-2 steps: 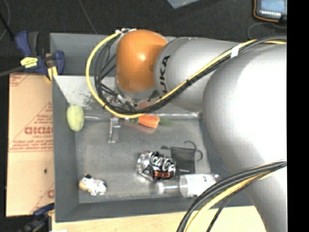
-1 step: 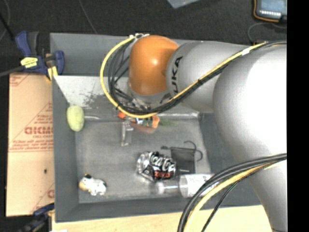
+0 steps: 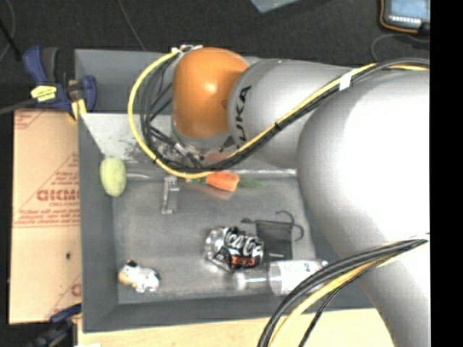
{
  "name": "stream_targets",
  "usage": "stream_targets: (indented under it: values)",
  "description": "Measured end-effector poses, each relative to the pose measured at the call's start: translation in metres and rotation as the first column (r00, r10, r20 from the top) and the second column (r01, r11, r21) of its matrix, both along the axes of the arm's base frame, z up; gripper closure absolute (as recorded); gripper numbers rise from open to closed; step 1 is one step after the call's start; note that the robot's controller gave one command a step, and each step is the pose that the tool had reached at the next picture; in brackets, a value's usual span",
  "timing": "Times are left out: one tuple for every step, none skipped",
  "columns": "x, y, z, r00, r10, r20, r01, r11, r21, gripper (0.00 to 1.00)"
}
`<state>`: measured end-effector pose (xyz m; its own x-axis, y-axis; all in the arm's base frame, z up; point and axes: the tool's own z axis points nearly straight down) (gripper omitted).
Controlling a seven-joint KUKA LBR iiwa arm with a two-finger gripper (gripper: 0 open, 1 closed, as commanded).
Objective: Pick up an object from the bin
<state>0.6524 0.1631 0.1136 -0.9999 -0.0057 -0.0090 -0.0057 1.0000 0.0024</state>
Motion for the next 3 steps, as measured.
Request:
stream_targets:
  values:
    - [-0.004,0.000,0.057,0.997,0.074,-0.007,-0.074,0.997,0.000,0.00]
    - [-0.005,-0.001,0.092,0.999,0.042,0.007,-0.042,0.999,0.002,0.00]
    - [-0.016,-0.020,0.084,0.996,-0.088,-0.002,0.088,0.996,0.001,0.00]
